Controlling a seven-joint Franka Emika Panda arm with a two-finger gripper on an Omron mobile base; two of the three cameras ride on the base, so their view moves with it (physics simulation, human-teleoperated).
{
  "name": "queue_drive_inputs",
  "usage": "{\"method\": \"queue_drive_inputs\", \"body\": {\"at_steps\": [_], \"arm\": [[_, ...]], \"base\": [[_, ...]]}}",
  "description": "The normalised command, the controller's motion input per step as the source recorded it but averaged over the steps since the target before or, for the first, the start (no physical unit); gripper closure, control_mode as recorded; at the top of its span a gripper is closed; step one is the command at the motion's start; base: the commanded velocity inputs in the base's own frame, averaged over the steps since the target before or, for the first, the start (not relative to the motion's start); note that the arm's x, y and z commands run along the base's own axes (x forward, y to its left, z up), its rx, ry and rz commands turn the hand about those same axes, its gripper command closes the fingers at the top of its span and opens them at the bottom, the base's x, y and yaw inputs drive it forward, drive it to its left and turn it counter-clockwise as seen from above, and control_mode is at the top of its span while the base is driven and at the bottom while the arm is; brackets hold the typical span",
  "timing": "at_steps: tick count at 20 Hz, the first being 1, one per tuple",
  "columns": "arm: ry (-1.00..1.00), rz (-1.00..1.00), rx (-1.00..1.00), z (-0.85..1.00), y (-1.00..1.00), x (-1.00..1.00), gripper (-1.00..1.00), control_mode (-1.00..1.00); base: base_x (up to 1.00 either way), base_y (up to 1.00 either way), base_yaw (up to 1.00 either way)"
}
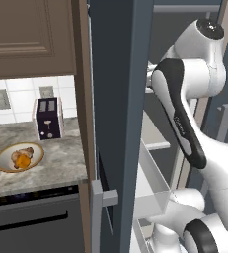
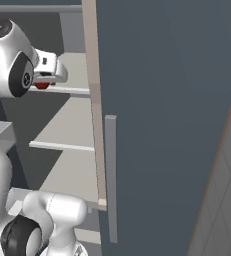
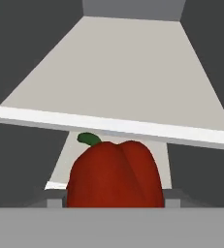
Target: Take the bell pepper, chicken drumstick, and orange from the freezer and place them in the bowl on the counter.
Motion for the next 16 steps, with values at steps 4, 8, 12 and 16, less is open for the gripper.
{"method": "queue_drive_inputs", "body": {"at_steps": [4, 8, 12, 16], "arm": [[0.05, -0.05, 0.00, 0.00, -0.15, -0.75, 1.00, -1.00], [0.10, -0.05, 0.00, 0.00, -0.02, -0.79, 1.00, -1.00], [0.12, -0.05, 0.00, 0.02, -0.09, -0.73, 1.00, -1.00], [0.12, -0.02, 0.00, 0.00, -0.22, -0.74, 1.00, -1.00]], "base": [[0.00, 0.00, 0.00], [0.00, 0.00, 0.00], [0.00, 0.00, 0.00], [0.00, 0.00, 0.00]]}}
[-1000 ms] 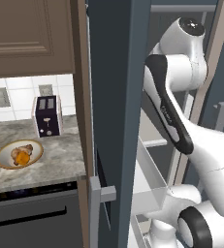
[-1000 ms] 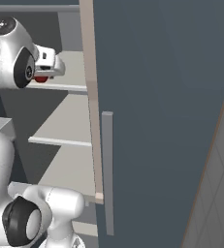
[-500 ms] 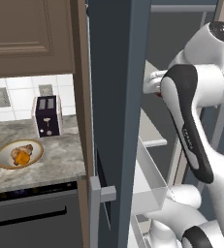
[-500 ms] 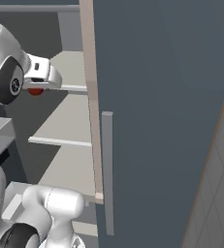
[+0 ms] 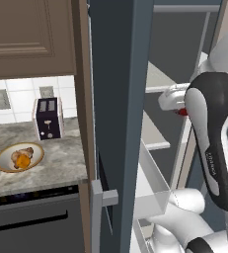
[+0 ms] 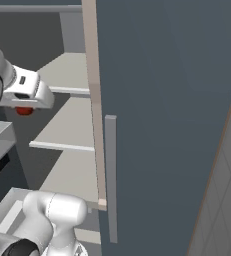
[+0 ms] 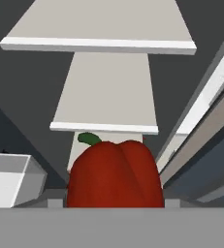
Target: Take the bell pepper, chicken drumstick, and orange from the freezer and place them in the bowl on the counter.
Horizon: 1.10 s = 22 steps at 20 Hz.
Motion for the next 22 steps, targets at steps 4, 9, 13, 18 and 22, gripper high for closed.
{"method": "queue_drive_inputs", "body": {"at_steps": [4, 9, 13, 18, 22], "arm": [[0.08, 0.00, 0.00, 0.00, -0.21, -0.60, 1.00, -1.00], [0.05, 0.00, -0.01, -0.01, -0.05, -0.37, 1.00, -1.00], [0.00, 0.00, -0.01, -0.12, 0.00, -0.06, 1.00, -1.00], [0.00, 0.00, -0.01, -0.14, 0.00, -0.01, 1.00, -1.00], [0.00, 0.00, 0.00, -0.22, -0.03, -0.12, 1.00, -1.00]], "base": [[0.00, 0.00, 0.00], [0.00, 0.00, 0.00], [0.00, 0.00, 0.00], [0.00, 0.00, 0.00], [0.00, 0.00, 0.00]]}}
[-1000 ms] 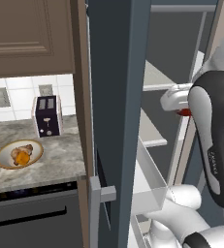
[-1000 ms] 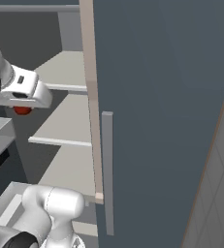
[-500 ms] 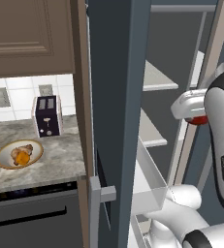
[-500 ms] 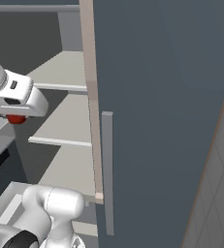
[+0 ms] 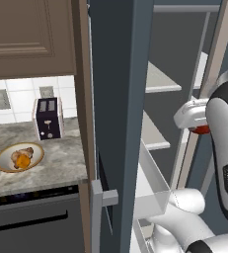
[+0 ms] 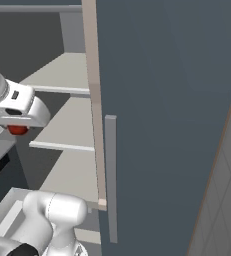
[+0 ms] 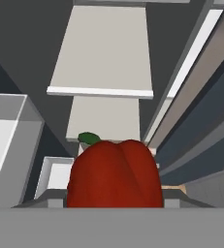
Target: Take the bell pepper, chicken drumstick, and orange from the freezer and place them in the bowl on the counter.
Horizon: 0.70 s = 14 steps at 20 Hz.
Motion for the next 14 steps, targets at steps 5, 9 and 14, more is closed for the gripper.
{"method": "queue_drive_inputs", "body": {"at_steps": [5, 9, 14], "arm": [[0.02, 0.00, 0.00, -0.20, 0.00, -0.25, 1.00, -1.00], [0.02, 0.00, 0.00, -0.19, 0.00, -0.25, 1.00, -1.00], [0.01, 0.00, 0.00, -0.08, 0.00, -0.06, 1.00, -1.00]], "base": [[0.00, 0.00, 0.00], [0.00, 0.00, 0.00], [0.00, 0.00, 0.00]]}}
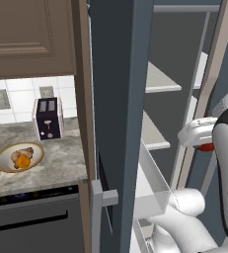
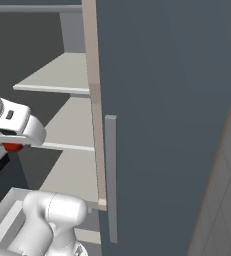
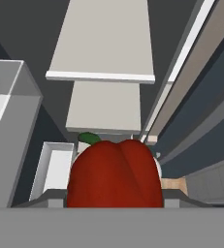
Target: Take the bell pepper, chicken drumstick, and orange from the freezer and place them in the bowl on the counter.
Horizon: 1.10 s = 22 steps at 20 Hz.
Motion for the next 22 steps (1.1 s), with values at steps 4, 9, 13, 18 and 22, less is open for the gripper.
{"method": "queue_drive_inputs", "body": {"at_steps": [4, 9, 13, 18, 22], "arm": [[0.00, 0.00, 0.00, -0.02, -0.01, -0.01, 1.00, -1.00], [0.00, 0.00, 0.00, -0.01, -0.05, 0.00, 1.00, -1.00], [0.00, 0.00, 0.00, 0.00, -0.05, 0.00, 1.00, -1.00], [0.00, 0.00, 0.00, -0.01, -0.04, 0.00, 1.00, 1.00], [0.00, 0.00, 0.00, 0.00, 0.00, 0.00, 1.00, 1.00]], "base": [[0.00, 0.00, 0.00], [0.00, 0.00, 0.00], [0.00, 0.00, 0.00], [-0.01, -0.03, 0.00], [-0.53, -0.30, 0.00]]}}
